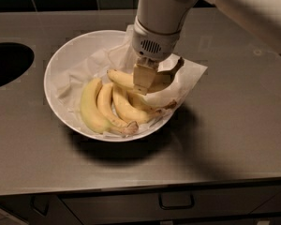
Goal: Pick banana from white bowl
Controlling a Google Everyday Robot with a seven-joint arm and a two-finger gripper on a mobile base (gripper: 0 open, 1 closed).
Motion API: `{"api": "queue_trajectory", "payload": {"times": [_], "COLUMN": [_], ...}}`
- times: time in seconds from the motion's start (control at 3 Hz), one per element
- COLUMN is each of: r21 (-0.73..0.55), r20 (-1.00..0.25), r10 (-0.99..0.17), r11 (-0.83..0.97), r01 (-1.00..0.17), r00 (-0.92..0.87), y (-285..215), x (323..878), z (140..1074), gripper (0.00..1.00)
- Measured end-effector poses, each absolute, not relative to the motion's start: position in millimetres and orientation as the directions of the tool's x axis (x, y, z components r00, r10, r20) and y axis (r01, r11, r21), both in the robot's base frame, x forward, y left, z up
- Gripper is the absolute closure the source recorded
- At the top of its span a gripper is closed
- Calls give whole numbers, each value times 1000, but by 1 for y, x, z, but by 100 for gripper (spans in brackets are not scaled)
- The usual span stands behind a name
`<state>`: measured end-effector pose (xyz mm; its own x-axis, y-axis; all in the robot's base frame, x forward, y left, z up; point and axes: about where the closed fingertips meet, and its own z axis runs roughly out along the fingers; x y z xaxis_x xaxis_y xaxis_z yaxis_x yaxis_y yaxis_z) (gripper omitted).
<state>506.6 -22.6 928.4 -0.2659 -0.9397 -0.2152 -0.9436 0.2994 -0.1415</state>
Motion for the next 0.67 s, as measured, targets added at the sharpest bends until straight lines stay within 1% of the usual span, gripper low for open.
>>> {"api": "queue_trajectory", "payload": {"times": [0.33, 0.67], "r21": [-188, -188], "r20": [-286, -286], "r10": [-940, -940], "r11": [244, 244], "r01": [-951, -951], "r00": [-185, -185], "y": [-27, -27], "x": [497, 497], "z": [967, 967], "gripper": [100, 100]}}
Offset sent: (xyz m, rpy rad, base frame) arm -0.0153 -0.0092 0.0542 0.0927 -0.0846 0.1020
